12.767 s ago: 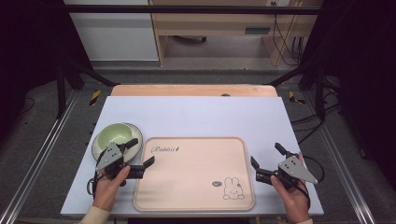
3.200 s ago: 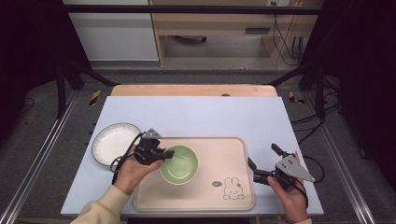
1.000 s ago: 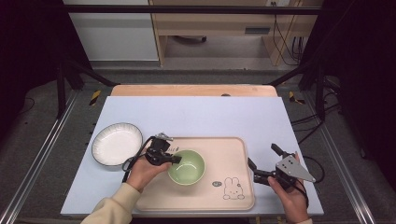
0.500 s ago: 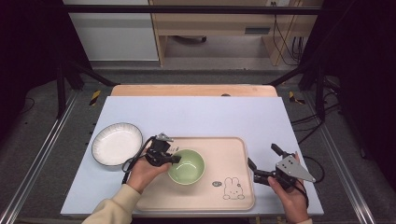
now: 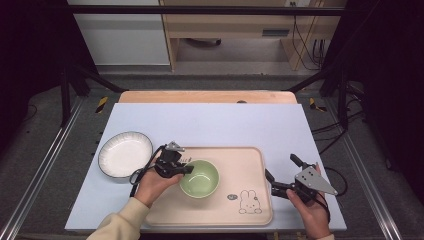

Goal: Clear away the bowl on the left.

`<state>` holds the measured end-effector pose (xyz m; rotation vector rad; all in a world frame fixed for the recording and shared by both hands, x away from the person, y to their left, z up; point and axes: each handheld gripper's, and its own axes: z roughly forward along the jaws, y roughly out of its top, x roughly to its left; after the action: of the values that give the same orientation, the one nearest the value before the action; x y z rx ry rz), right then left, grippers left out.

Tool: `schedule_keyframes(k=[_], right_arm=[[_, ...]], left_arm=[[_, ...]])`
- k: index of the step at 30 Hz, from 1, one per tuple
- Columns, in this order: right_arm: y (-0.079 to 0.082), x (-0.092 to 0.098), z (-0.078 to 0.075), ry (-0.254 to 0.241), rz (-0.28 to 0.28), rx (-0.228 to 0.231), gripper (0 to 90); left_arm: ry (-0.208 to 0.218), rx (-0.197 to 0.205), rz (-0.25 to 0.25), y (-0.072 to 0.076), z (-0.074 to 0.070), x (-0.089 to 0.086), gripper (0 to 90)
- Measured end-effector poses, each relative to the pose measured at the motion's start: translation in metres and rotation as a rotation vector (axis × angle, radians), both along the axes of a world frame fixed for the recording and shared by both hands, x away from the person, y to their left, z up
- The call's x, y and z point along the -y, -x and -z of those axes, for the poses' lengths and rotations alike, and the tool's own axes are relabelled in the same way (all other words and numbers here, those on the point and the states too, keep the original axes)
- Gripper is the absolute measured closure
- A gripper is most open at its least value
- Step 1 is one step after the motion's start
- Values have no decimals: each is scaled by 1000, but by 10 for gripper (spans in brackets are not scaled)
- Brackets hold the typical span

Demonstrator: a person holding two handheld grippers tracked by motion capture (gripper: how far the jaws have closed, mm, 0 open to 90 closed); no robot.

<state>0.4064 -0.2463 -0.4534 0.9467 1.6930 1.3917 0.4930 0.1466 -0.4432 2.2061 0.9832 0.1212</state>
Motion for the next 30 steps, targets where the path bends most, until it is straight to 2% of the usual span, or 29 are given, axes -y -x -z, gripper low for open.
schedule_keyframes(k=[3, 11, 17, 18, 24, 28, 30], right_arm=[[0, 0, 0, -1, 0, 0, 27], [0, 0, 0, 0, 0, -2, 27], [0, -1, 0, 1, -8, -4, 24], [0, -1, 0, 1, -8, -4, 24], [0, 0, 0, -1, -4, -4, 24], [0, 0, 0, 1, -6, -2, 23], [0, -1, 0, 3, -7, -3, 23]], left_arm=[[3, 5, -5, 1, 1, -1, 777], [-7, 28, -42, 3, 1, 1, 621], [-14, 46, -56, 5, 0, 2, 442], [-15, 51, -63, 6, -1, 3, 442], [-19, 76, -83, 7, -2, 1, 205], [-28, 84, -70, 9, -2, 1, 133], [-32, 104, -65, 10, -3, 1, 104]])
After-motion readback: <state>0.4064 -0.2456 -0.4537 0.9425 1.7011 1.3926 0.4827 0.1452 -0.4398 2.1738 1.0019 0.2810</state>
